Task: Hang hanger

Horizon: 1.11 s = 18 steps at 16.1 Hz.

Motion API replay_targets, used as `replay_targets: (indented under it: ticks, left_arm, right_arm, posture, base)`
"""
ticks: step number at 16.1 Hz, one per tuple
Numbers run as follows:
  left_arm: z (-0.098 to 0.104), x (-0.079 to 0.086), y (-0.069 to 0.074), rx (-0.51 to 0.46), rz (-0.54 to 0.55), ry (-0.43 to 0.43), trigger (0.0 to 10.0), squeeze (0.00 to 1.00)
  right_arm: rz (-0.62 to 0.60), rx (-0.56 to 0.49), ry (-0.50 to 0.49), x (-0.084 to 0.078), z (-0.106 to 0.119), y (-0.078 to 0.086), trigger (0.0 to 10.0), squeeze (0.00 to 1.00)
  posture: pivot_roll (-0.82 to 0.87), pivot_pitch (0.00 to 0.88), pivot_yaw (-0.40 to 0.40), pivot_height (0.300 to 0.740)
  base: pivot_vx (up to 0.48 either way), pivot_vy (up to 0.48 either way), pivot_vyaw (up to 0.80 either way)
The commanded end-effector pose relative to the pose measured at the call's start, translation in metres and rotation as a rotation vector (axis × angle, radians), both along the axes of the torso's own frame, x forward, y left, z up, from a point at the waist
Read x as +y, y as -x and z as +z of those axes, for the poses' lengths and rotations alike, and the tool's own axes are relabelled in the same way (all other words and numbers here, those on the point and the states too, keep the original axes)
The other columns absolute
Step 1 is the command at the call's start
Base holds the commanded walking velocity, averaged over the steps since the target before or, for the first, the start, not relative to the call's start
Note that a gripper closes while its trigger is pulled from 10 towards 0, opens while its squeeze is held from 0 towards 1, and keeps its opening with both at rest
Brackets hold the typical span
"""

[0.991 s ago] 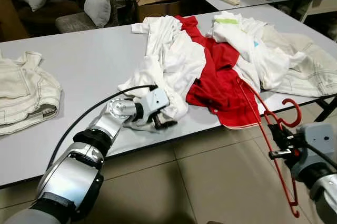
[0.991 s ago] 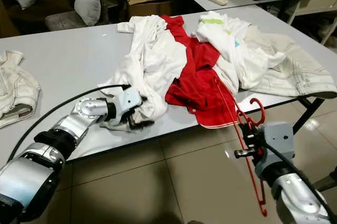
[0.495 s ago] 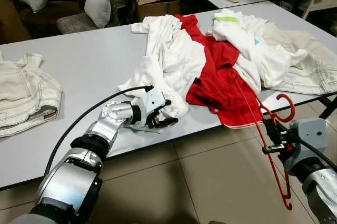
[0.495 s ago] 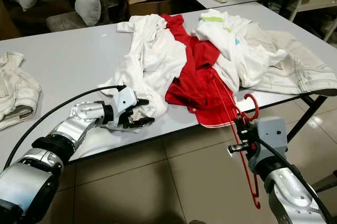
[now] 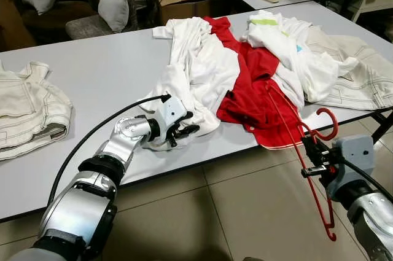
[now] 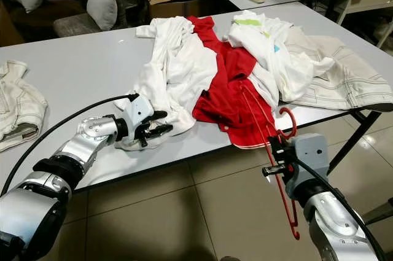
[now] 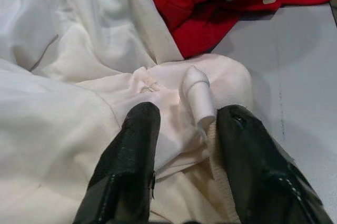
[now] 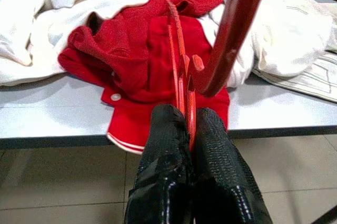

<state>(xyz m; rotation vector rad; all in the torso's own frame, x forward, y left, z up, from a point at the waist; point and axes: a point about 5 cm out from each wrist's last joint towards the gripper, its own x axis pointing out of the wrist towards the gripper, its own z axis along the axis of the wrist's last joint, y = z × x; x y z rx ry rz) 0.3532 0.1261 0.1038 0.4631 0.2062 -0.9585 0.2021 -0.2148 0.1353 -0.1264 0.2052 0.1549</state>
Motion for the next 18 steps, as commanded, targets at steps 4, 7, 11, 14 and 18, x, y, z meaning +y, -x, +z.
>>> replay_targets:
  ticks: [4, 7, 11, 14, 18]
  left_arm:
    - [0.006, -0.003, 0.000, 0.007, -0.042, 0.045, 0.0, 0.00]
    - [0.010, -0.005, 0.002, 0.010, -0.079, 0.108, 0.0, 0.00]
    - [0.027, -0.004, -0.002, -0.024, -0.066, 0.223, 0.0, 0.00]
    - [0.037, -0.002, -0.007, -0.094, -0.059, 0.153, 0.0, 0.00]
    - [0.026, 0.011, -0.003, -0.112, -0.114, -0.064, 10.0, 1.00]
  right_arm:
    - [0.029, 0.007, 0.007, 0.003, -0.002, -0.002, 10.0, 0.00]
    - [0.036, 0.007, 0.008, 0.004, -0.003, -0.003, 10.0, 0.00]
    - [0.047, 0.001, 0.008, 0.006, -0.002, -0.006, 10.0, 0.00]
    - [0.062, -0.001, 0.006, 0.008, -0.004, -0.010, 10.0, 0.00]
    - [0.074, -0.008, 0.006, 0.010, -0.004, -0.015, 10.0, 0.00]
  posture:
    - [-0.23, 0.000, 0.058, 0.740]
    - [-0.23, 0.000, 0.056, 0.740]
    - [-0.22, 0.000, 0.058, 0.740]
    - [-0.21, 0.000, 0.051, 0.740]
    - [-0.20, 0.000, 0.051, 0.740]
  base:
    - [0.000, 0.000, 0.00]
    - [0.000, 0.000, 0.00]
    - [0.000, 0.000, 0.00]
    - [0.000, 0.000, 0.00]
    - [0.000, 0.000, 0.00]
